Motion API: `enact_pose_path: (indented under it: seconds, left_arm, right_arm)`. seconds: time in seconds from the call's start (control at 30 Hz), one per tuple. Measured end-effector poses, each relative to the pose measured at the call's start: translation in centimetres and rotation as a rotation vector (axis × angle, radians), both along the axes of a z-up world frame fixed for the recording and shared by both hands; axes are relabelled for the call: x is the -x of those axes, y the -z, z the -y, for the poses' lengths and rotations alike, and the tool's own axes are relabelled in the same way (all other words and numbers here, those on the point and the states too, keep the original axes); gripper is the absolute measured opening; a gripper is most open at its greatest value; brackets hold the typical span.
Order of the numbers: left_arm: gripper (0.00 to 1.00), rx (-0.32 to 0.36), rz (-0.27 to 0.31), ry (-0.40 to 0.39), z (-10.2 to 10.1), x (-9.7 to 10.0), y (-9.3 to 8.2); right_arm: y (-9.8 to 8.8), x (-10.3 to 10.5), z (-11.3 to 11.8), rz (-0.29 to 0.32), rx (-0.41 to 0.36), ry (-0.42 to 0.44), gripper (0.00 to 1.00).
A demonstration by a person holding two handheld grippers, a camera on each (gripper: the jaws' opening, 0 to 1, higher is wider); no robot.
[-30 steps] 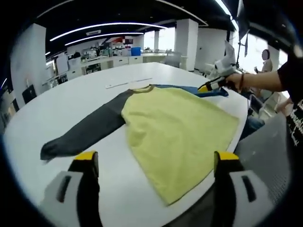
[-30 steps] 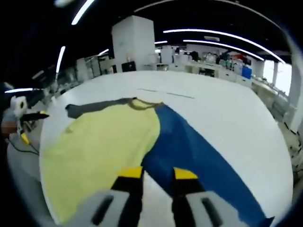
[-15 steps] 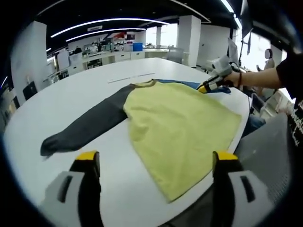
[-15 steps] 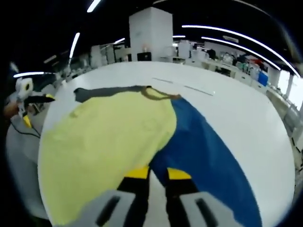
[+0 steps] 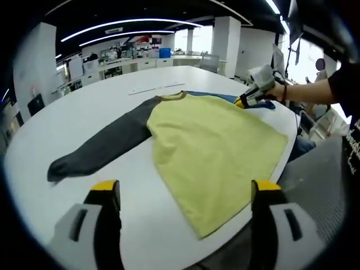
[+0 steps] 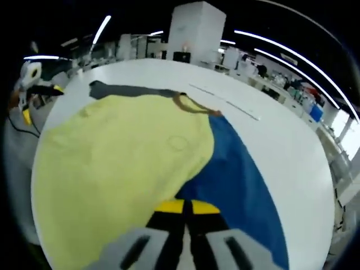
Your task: Fold the garment on the visible template until the final outline fits inside the template.
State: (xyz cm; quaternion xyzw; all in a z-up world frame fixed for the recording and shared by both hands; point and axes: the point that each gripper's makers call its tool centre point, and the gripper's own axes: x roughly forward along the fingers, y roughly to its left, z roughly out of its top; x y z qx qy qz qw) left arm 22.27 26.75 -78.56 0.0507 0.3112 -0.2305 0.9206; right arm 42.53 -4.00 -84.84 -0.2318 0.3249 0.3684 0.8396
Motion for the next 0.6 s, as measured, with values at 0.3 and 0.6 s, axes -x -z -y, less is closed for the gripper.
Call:
enact_pose_path:
  seconds: [0.3,0.6]
  left_arm:
    - [0.93,-0.002,0.004,-0.006,-0.4,-0.2,0.2]
    - [0.93,0.0,0.003,-0.004,-0.3,0.0,0.4]
  right_arm:
    - [-1.4,-1.5,1.1,0.049,0.025,0.045,0.0]
    - [-2.5,-2.9,2.2,0.085,0.024,0.13,0.0]
